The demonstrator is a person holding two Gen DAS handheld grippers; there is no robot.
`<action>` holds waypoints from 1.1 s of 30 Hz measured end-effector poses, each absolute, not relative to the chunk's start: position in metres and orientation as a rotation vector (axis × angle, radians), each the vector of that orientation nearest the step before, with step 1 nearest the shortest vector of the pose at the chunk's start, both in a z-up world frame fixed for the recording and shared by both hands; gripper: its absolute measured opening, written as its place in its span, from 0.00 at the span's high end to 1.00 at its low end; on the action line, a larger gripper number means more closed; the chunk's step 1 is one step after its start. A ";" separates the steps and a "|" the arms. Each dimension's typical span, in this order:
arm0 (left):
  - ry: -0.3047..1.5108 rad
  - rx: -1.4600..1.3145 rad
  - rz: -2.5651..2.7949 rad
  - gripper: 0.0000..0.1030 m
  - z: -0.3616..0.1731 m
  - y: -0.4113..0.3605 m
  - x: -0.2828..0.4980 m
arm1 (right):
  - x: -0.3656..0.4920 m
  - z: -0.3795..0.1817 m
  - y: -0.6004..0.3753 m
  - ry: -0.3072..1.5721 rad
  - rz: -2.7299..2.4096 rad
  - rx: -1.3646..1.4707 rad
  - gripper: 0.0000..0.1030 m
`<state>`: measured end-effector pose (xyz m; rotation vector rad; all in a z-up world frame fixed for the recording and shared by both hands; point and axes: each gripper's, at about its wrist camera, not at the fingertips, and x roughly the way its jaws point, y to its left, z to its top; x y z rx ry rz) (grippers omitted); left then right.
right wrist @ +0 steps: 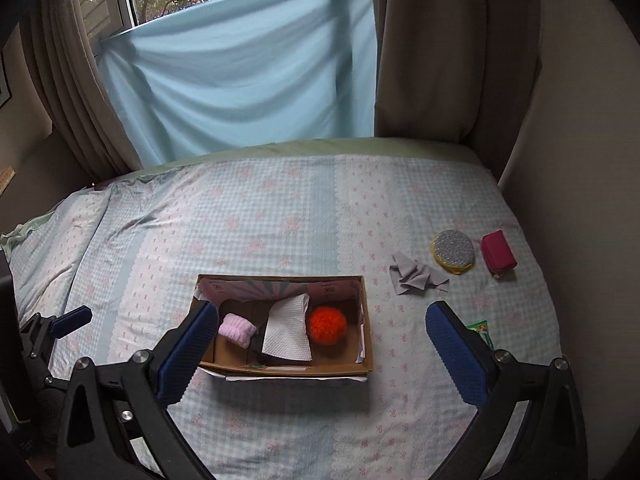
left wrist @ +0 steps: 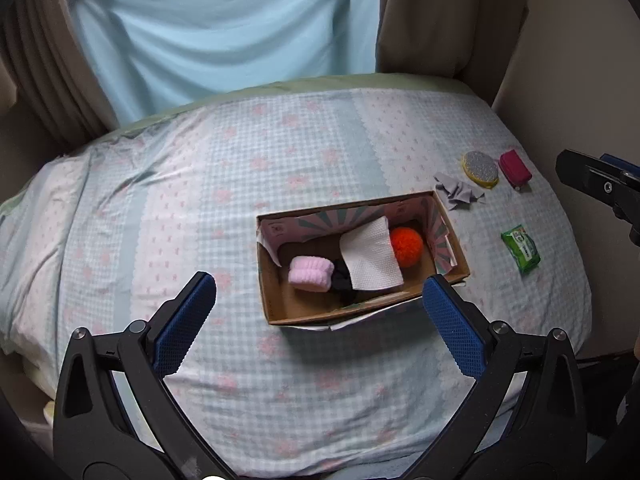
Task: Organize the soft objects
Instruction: 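Lift both tools out of the box and move toward the grey cloth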
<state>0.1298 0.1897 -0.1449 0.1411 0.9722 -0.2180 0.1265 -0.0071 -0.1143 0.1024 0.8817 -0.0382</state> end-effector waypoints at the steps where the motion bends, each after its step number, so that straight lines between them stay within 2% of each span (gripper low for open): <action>1: 0.966 0.132 -0.216 0.00 -0.142 0.188 0.126 | 0.121 -0.111 -0.011 0.868 -0.040 0.106 0.00; 11: 0.917 0.098 -0.202 0.00 -0.125 0.140 0.102 | 0.074 -0.098 -0.073 0.779 -0.083 0.138 0.00; 21: 0.873 0.042 -0.224 0.00 -0.124 0.043 0.116 | 0.057 -0.113 -0.168 0.759 -0.131 0.133 0.00; 27: 0.874 0.060 -0.241 0.00 -0.145 -0.031 0.146 | 0.067 -0.143 -0.221 0.766 -0.147 0.131 0.00; 33: 0.907 0.087 -0.249 0.00 -0.194 -0.097 0.188 | 0.087 -0.195 -0.256 0.826 -0.127 0.099 0.00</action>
